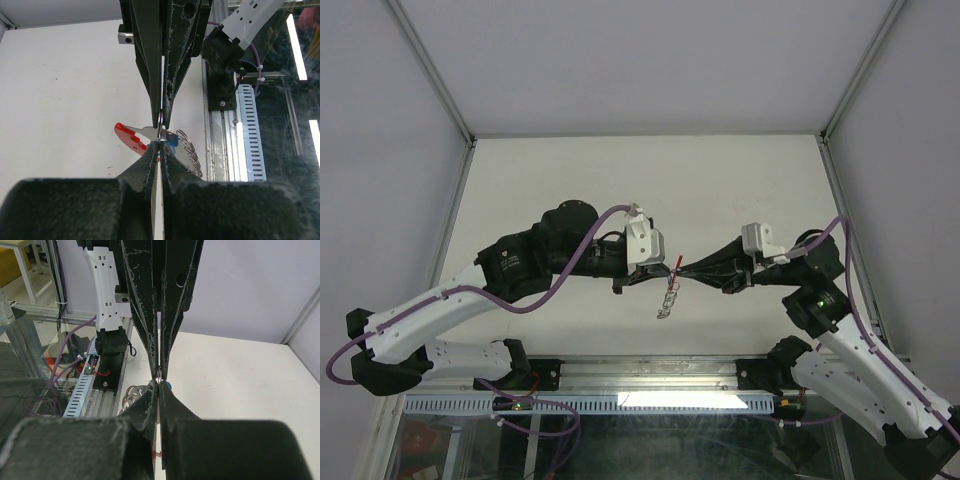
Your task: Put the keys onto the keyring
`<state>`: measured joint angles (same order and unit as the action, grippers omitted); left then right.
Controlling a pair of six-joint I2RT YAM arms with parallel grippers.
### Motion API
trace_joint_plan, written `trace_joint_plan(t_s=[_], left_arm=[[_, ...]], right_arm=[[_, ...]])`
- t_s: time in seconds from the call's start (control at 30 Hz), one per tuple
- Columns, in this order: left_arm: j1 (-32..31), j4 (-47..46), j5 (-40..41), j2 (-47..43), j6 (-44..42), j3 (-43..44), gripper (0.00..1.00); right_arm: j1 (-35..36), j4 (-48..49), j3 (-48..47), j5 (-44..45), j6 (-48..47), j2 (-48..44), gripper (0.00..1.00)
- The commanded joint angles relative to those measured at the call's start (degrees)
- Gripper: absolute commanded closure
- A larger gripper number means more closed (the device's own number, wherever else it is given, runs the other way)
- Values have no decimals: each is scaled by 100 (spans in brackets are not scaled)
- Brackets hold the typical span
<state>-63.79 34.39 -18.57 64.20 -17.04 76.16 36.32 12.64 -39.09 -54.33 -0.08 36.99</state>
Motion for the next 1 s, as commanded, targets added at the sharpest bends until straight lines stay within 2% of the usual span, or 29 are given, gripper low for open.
trace_joint_plan(t_s=[0.0,0.27,0.57,0.7,0.87,0.97], left_arm=[[-37,-82,-35,16,-54,223,100],[-36,-82,-50,22,-45,204,100],[-38,-94,-162,129,-37,265,100],[-37,-140,-176,132,-23,276,100],[-34,-356,-1,-107,73,197,76],[-30,-557,81,-271,194,118,73]], right_arm=[[17,466,-148,134,63,-137,100],[16,765,-112,333,281,-176,100],[25,1790,180,550,958,-28,100],[25,1945,276,588,1009,-28,100],[25,1626,276,571,747,-136,100],[25,1490,261,478,636,-170,100]])
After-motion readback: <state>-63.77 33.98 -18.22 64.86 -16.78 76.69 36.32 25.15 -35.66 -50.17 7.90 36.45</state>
